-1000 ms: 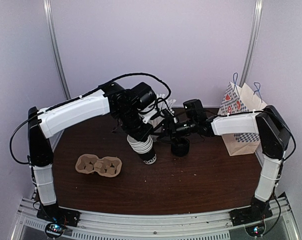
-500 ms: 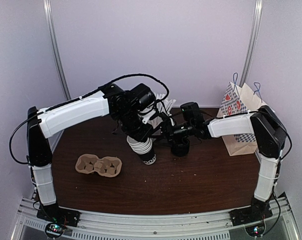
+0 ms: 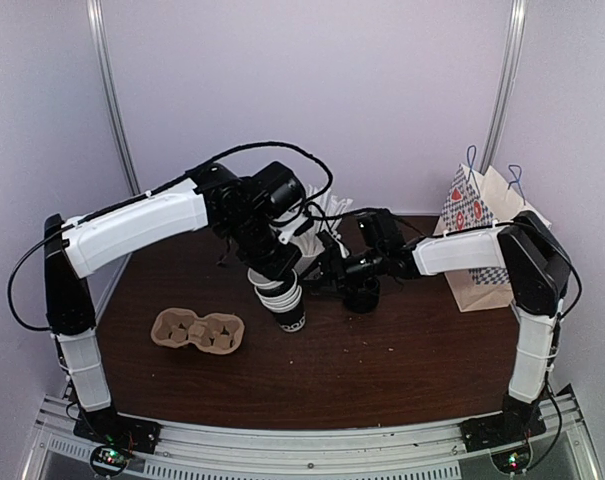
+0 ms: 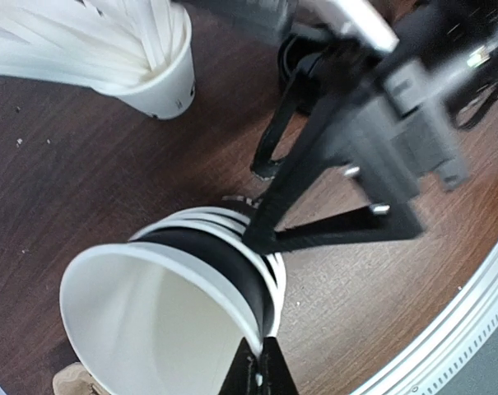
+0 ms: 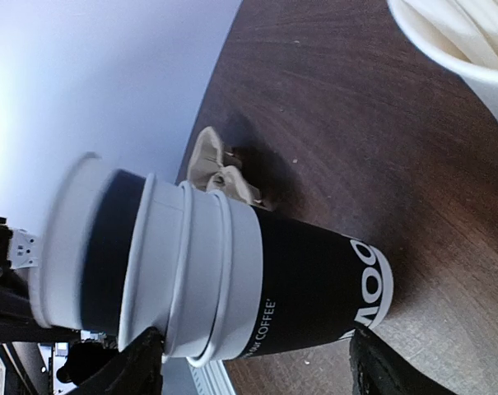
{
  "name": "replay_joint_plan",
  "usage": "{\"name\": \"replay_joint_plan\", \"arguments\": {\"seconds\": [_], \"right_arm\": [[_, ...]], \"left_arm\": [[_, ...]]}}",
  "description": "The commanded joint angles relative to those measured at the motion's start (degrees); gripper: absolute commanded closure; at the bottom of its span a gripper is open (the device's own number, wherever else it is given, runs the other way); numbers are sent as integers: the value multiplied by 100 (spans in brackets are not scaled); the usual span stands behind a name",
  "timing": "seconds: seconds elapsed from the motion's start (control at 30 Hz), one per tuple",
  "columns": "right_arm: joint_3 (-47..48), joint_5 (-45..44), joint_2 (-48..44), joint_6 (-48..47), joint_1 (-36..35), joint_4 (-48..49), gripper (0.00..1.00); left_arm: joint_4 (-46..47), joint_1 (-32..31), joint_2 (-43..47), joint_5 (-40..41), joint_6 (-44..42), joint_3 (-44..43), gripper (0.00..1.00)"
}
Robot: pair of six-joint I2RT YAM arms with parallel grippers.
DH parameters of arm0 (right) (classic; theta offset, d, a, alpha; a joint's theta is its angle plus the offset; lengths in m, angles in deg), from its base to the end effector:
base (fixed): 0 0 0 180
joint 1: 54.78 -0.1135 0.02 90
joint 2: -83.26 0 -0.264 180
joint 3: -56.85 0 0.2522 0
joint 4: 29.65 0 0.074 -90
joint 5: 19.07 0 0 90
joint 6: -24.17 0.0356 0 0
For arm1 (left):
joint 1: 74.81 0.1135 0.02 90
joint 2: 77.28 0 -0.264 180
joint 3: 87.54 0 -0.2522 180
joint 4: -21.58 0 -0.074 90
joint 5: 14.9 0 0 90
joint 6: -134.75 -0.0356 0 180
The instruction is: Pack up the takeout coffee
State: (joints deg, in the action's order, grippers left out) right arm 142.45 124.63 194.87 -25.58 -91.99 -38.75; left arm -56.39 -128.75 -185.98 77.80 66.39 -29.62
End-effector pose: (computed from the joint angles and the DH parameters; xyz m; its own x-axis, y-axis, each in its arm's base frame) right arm 0.3185 0.2778 0.1937 -0.9202 -0.2184 -0.3249 -0.3780 0.2803 0.8823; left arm 0.2350 -0.3200 0.3230 -0.7876 0.4559 -0.4145 0.5435 0.8310 -0.1187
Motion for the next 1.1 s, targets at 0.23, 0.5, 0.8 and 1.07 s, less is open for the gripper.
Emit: {"name": "replay_joint_plan", "arguments": {"seconds": [0.23, 0.5, 0.8, 1.07], "right_arm": [[141, -91, 79, -353, -14, -478, 23], [249, 413, -696, -544, 472, -372, 22], [319, 564, -1746, -2502, 1184, -2094, 22], [520, 654, -2901, -4961, 2202, -4394, 21]], "left_arm": [[421, 7, 584, 403, -52, -51, 100], [16, 6, 738, 604, -336, -509, 100], [-275, -300, 904, 95, -1120, -1218, 100], [-815, -1604, 680, -510, -2695, -1500, 100]]}}
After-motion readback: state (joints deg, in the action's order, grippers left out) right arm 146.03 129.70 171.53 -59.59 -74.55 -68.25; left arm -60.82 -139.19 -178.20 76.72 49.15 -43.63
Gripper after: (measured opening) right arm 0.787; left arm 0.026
